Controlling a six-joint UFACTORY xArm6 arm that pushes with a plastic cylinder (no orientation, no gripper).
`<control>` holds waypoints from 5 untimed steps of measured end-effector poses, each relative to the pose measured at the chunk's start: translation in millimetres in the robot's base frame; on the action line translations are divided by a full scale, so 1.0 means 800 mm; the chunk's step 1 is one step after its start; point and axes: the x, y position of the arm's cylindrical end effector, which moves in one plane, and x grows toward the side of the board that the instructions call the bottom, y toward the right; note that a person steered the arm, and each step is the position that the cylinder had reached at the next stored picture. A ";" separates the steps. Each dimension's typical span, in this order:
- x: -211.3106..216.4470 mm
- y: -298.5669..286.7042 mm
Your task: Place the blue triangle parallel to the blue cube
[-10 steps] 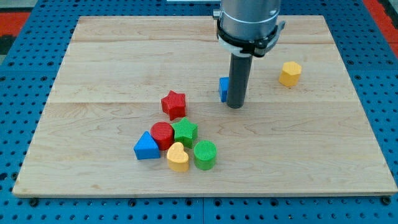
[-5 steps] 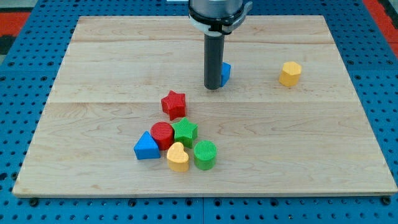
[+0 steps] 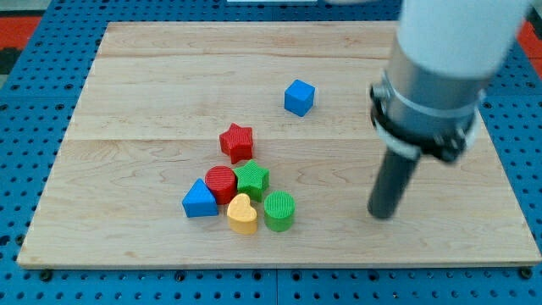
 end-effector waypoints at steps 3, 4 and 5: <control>0.010 -0.162; -0.022 -0.170; -0.024 -0.219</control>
